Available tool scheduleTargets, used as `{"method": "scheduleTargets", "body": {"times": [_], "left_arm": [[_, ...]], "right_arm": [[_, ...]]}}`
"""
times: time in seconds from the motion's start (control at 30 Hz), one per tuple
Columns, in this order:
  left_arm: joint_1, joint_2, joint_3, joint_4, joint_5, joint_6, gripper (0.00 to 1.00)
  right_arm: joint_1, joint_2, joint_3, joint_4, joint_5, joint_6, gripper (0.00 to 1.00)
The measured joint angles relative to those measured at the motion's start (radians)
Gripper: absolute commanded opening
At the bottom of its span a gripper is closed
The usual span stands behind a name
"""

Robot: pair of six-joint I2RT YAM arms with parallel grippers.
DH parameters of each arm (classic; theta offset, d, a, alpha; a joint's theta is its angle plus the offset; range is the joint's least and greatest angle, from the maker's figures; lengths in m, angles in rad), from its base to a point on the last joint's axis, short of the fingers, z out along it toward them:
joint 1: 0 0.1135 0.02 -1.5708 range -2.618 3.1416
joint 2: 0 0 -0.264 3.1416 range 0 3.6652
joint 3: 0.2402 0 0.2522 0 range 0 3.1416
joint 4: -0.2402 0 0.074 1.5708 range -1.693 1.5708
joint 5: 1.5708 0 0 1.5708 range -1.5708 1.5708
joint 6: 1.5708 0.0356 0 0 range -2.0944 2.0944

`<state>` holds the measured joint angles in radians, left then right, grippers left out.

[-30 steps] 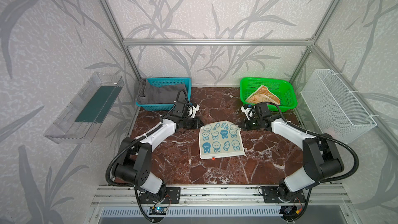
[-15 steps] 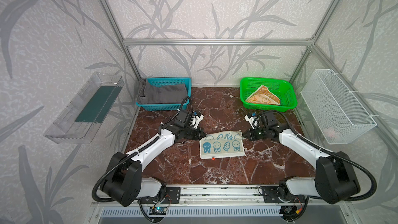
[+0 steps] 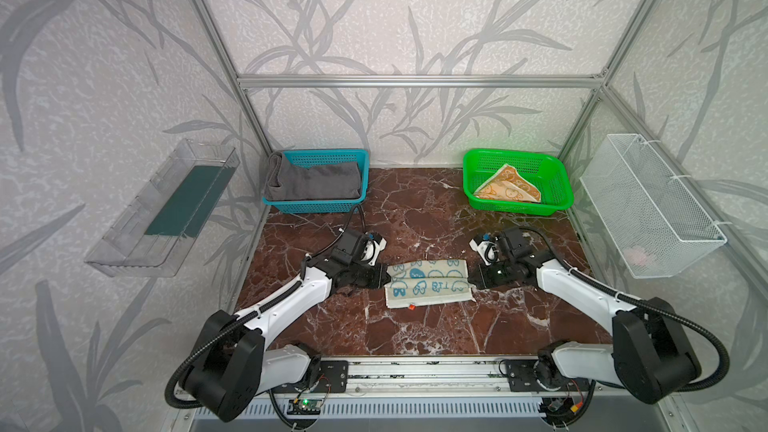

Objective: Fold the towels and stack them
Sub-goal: 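Fold the far edge toward the robot with both grippers, laying it down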

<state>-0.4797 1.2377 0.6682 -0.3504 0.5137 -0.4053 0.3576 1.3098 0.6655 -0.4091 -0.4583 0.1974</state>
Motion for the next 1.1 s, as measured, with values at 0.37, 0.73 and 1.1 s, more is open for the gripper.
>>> {"method": "scheduleTargets", "body": {"times": [0.37, 0.73, 1.1], "left_arm": [[-0.045, 0.0, -0.052, 0.051, -0.045, -0.071, 0.0], [-0.051, -0.015, -0.117, 0.076, -0.098, -0.158, 0.57], [-0.061, -0.261, -0.145, 0.071, -0.171, -0.196, 0.6]], "right_arm": [[0.024, -0.021, -0.05, 0.018, 0.033, 0.051, 0.09], [0.033, -0.031, -0.08, 0.021, 0.065, 0.095, 0.31], [0.04, -0.249, -0.089, 0.037, 0.042, 0.109, 0.35]]}}
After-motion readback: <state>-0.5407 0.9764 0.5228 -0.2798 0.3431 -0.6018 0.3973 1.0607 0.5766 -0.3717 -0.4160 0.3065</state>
